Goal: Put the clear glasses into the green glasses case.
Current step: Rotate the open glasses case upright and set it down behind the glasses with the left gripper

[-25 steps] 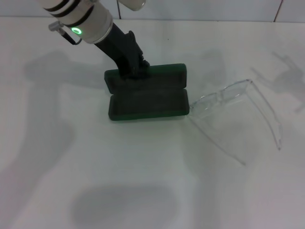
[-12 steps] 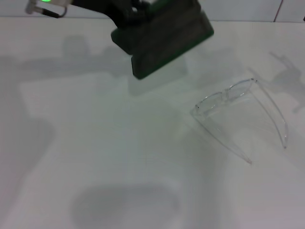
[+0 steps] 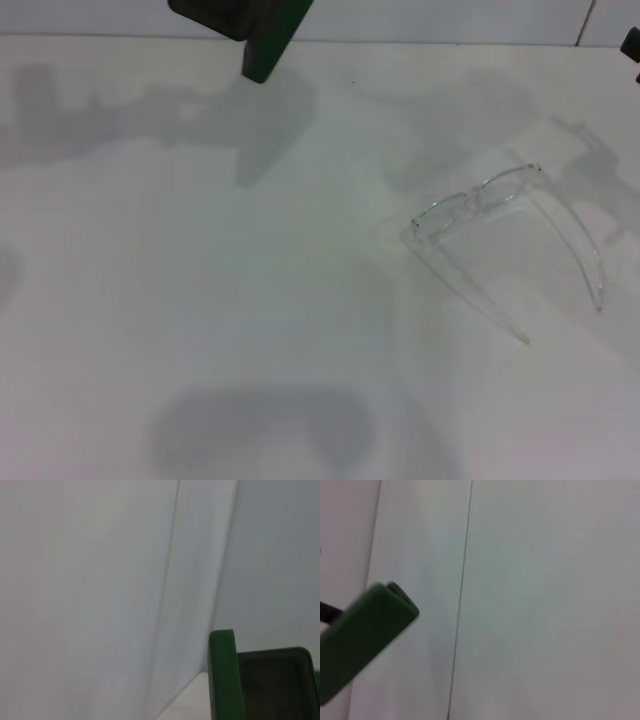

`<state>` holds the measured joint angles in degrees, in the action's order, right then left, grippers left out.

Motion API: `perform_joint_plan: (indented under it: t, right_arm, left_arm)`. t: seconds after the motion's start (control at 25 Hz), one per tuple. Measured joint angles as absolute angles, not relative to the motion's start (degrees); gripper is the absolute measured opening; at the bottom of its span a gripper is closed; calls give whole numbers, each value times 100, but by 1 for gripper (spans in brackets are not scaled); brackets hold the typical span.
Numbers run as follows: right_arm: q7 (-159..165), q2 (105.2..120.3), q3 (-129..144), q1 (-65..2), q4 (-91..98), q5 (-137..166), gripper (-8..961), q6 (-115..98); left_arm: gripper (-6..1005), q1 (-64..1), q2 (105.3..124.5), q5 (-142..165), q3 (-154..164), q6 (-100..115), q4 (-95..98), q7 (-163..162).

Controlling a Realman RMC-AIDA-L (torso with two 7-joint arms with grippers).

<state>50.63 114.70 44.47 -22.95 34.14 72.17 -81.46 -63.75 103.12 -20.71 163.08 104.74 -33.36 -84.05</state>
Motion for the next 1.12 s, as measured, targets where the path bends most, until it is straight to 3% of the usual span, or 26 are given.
perform_joint_plan:
  t: [0.12, 0.28, 0.48, 0.64, 0.8, 0.92, 1.0, 1.12]
  right_arm:
    - [5062, 11472, 4452, -2262, 3369, 7223, 869, -8215]
    - [5063, 11505, 4459, -2169, 3351, 7234, 869, -8295]
    - [5063, 11520, 4458, -2110, 3321, 7234, 869, -8320]
    - [5063, 11529, 4484, -2109, 3248, 7234, 869, -8356]
    - [5063, 11531, 4515, -2072, 3220, 7217, 869, -8375]
    - [5063, 11531, 4474, -2016, 3193, 7199, 869, -8463]
    - [5062, 11528, 4465, -2008, 3194, 7199, 869, -8493]
    - [5081, 11525, 4465, -2017, 3232, 7198, 869, -8509]
  left_arm:
    - [194, -6406, 10061, -1799, 16311, 10866, -3164, -8475]
    - [194, -6798, 10084, -537, 16313, 11139, -3180, -8401]
    - [194, -7462, 10494, 1247, 16313, 11068, -3263, -8069]
    - [194, -7913, 10925, 2888, 16317, 10666, -3357, -7973]
    - [194, -8117, 11602, 3769, 16316, 10060, -4027, -7917]
    - [194, -8140, 11956, 3749, 16317, 9484, -4612, -7843]
    - [194, -8055, 12003, 3485, 16312, 9172, -4745, -7825]
    - [194, -7737, 11909, 2452, 16312, 9025, -4854, -7707]
